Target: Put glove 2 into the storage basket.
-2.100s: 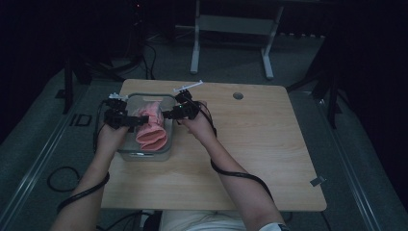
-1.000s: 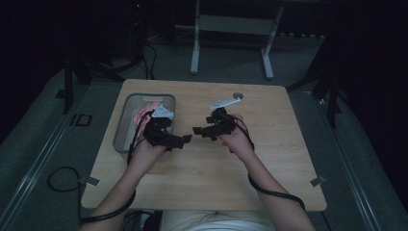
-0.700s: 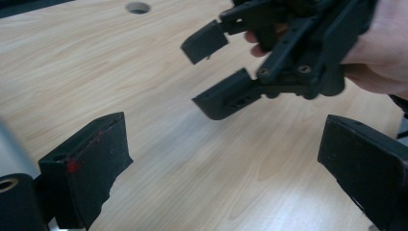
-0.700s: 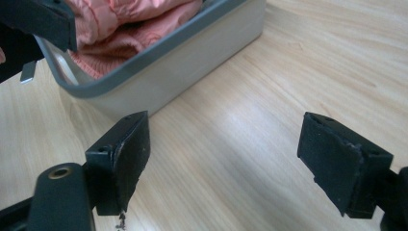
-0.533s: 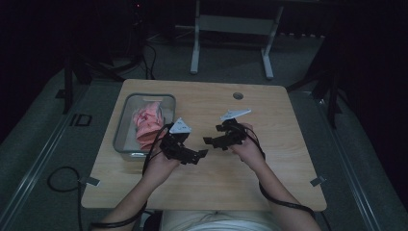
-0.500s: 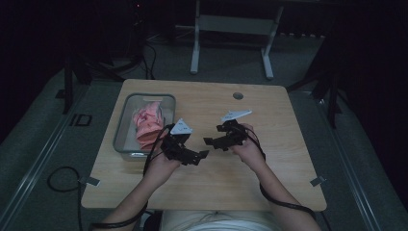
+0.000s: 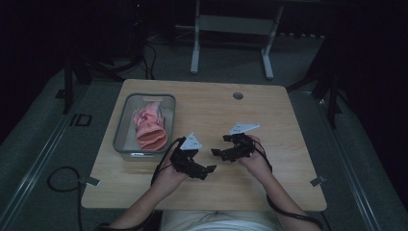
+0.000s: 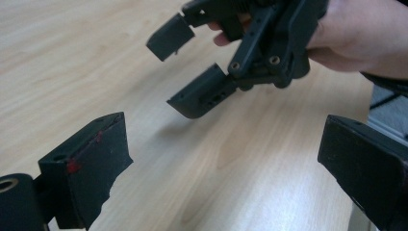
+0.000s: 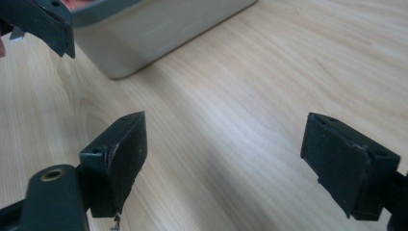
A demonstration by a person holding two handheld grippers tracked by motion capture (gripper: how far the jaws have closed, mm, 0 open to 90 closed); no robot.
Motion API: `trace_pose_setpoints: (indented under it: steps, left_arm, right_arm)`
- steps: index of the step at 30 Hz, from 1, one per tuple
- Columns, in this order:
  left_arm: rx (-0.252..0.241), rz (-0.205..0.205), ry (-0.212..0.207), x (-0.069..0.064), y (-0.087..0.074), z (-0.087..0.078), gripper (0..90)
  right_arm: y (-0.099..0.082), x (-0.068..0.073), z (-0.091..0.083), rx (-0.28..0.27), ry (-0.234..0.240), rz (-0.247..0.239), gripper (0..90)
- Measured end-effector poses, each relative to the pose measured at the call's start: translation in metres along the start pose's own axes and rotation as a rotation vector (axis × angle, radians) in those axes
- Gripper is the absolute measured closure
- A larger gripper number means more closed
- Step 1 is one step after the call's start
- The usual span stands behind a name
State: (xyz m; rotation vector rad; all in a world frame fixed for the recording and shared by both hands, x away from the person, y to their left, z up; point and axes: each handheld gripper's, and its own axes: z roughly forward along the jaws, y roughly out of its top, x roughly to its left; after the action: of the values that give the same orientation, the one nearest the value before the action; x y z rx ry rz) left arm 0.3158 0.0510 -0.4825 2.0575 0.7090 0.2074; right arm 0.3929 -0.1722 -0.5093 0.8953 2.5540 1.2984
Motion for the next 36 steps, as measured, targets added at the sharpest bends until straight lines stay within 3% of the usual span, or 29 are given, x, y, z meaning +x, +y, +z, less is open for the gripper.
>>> trace_pose_setpoints:
  steps: [4, 8, 14, 16, 26, 30, 36]
  left_arm:
    - [0.006, 0.016, -0.030, -0.004, -0.007, 0.010, 3.6]
    - [0.035, 0.030, -0.034, -0.007, -0.013, 0.020, 3.6]
    - [0.025, 0.025, -0.050, -0.009, -0.020, 0.031, 3.6]
    - [0.033, 0.040, -0.052, -0.009, -0.025, 0.035, 3.6]
    - [0.023, 0.056, -0.057, -0.010, -0.037, 0.042, 3.6]
    - [0.038, 0.096, -0.050, -0.014, -0.041, 0.046, 3.5]
    - [0.036, 0.106, -0.062, -0.014, -0.043, 0.047, 3.5]
  right_arm:
    - [-0.012, -0.001, -0.002, 0.011, -0.013, -0.010, 15.8]
    - [-0.019, -0.003, -0.005, 0.005, -0.016, -0.002, 15.7]
    - [-0.032, -0.005, -0.009, 0.004, -0.028, -0.006, 15.7]
    - [-0.036, -0.006, -0.011, 0.008, -0.030, -0.003, 15.7]
    - [-0.053, -0.005, -0.016, 0.021, -0.033, -0.024, 14.8]
    - [-0.064, -0.004, -0.020, 0.019, -0.044, -0.039, 14.8]
    - [-0.077, -0.004, -0.029, -0.003, -0.059, -0.031, 14.3]
